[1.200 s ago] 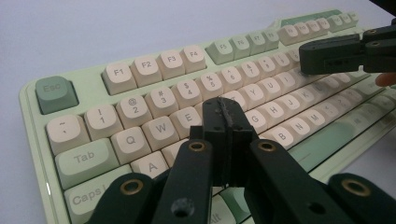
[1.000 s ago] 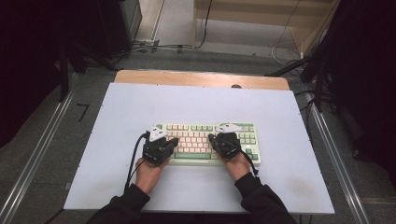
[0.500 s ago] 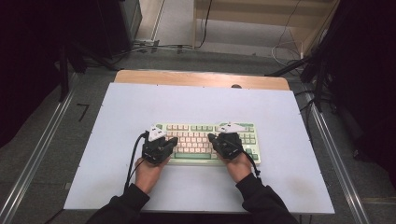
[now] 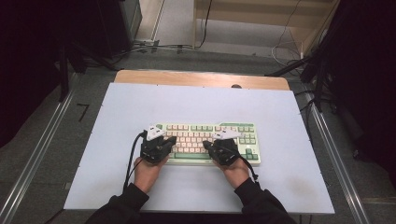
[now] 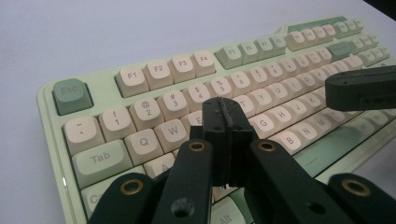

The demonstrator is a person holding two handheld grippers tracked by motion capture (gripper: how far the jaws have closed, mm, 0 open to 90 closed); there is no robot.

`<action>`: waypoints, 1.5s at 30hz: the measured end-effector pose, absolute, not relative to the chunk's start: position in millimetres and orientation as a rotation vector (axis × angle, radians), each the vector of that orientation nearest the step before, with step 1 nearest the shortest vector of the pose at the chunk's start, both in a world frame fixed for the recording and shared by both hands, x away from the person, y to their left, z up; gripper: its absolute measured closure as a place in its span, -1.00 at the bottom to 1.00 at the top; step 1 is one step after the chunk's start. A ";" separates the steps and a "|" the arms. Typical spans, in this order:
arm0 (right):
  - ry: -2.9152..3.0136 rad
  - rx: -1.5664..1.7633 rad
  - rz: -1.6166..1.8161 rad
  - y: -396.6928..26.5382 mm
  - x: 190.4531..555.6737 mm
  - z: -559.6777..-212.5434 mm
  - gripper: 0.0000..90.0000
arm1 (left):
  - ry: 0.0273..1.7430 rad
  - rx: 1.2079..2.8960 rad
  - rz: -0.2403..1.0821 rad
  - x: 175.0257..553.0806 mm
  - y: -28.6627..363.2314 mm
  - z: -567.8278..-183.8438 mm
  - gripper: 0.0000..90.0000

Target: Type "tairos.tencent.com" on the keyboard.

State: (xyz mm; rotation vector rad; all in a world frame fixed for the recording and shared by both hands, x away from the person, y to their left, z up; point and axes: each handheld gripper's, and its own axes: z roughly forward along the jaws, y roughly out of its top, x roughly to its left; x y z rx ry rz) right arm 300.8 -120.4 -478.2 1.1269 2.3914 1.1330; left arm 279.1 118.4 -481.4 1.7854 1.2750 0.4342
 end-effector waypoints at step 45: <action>2.383 1.121 1.144 -119.4 297.4 -480.0 0.94 | 1.276 1.782 0.436 278.8 120.1 -480.2 1.00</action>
